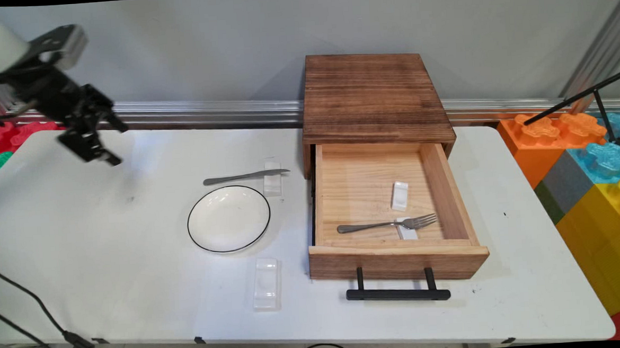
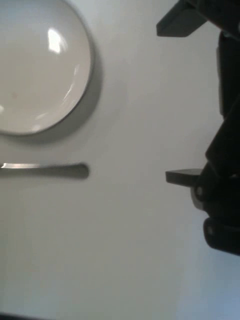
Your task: Pick up the knife from the left of the white plate
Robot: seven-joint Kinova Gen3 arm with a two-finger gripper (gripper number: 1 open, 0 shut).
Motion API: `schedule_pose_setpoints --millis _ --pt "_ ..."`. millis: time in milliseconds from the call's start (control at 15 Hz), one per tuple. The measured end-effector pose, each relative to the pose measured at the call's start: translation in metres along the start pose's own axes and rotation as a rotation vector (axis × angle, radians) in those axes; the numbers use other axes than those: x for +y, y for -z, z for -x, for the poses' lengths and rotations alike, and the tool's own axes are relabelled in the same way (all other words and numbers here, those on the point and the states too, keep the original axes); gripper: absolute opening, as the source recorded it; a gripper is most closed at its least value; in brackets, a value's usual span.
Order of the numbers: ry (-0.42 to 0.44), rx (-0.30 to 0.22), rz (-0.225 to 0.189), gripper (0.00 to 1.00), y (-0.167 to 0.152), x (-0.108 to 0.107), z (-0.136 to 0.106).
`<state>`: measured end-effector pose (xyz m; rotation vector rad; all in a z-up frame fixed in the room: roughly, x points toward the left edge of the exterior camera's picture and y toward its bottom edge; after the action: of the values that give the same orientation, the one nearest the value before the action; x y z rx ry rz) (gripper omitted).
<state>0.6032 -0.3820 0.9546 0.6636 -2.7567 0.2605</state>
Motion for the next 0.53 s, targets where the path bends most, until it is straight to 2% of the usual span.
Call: schedule_pose_setpoints --millis 67,267,400,533 --pt "0.012 0.007 -0.032 1.0 -0.01 -0.007 -0.016" --pt "0.007 0.003 -0.067 1.0 -0.03 -0.022 -0.041" --pt "0.001 -0.011 -0.073 1.0 -0.048 -0.033 -0.056" --pt "-0.019 -0.019 -0.056 1.0 -0.069 -0.044 -0.069"
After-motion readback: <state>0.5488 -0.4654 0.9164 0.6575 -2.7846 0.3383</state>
